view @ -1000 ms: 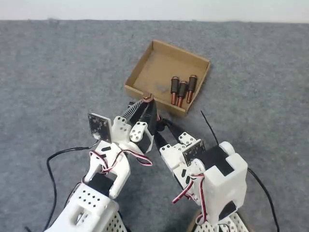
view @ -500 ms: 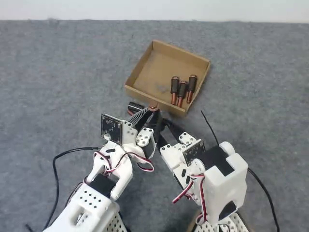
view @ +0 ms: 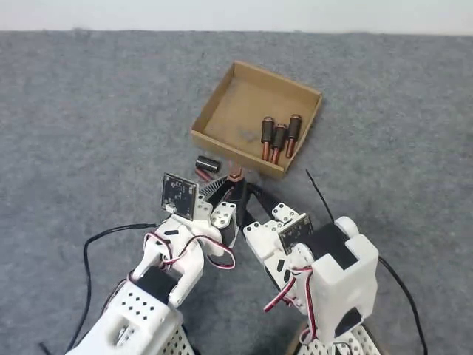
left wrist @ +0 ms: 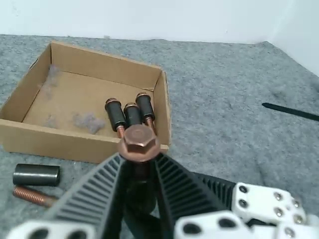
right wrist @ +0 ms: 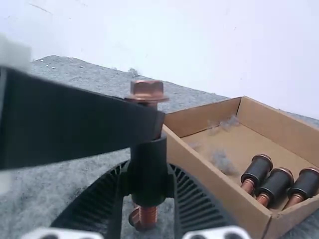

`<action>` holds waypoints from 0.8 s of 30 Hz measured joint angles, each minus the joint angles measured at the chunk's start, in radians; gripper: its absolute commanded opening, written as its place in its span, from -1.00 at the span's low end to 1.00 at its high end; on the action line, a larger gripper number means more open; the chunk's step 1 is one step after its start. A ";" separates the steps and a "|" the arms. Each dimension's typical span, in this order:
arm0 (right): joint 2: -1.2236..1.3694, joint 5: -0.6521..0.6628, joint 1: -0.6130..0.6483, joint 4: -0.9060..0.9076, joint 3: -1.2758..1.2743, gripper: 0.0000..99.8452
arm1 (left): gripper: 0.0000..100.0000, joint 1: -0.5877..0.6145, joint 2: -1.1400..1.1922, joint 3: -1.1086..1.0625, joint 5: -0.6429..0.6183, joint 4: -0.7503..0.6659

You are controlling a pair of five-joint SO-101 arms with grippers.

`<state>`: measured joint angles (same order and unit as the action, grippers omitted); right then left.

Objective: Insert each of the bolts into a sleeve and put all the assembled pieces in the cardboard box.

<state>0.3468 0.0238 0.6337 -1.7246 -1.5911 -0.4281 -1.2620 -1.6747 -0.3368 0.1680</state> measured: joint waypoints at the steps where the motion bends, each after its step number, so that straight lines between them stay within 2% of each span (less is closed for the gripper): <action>1: 0.000 0.000 0.000 0.000 0.000 -0.99 | -0.95 0.000 -0.002 0.000 0.000 0.003; 8: 0.000 -0.002 -0.012 0.000 0.000 -0.99 | -0.66 0.008 -0.006 0.000 0.000 0.006; 24: 0.000 -0.003 -0.023 0.002 0.000 -0.99 | -0.66 0.003 -0.006 -0.029 0.005 0.008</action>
<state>0.3468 0.0207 0.6107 -1.7231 -1.5911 -0.4250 -1.2681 -1.7039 -0.3322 0.1757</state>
